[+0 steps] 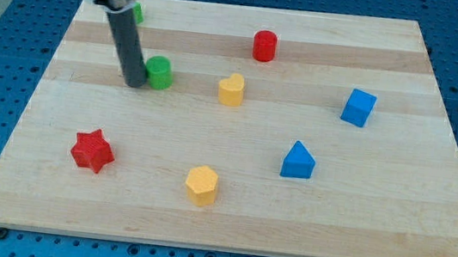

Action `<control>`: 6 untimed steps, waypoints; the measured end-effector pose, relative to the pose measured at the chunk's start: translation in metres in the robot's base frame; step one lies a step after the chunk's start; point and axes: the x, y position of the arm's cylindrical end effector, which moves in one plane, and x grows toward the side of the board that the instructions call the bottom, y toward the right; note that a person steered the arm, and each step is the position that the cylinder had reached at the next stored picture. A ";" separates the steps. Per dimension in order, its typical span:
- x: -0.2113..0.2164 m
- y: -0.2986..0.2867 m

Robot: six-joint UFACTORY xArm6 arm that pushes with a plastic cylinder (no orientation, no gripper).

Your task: Push the green circle closer to the yellow heart

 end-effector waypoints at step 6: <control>0.009 0.029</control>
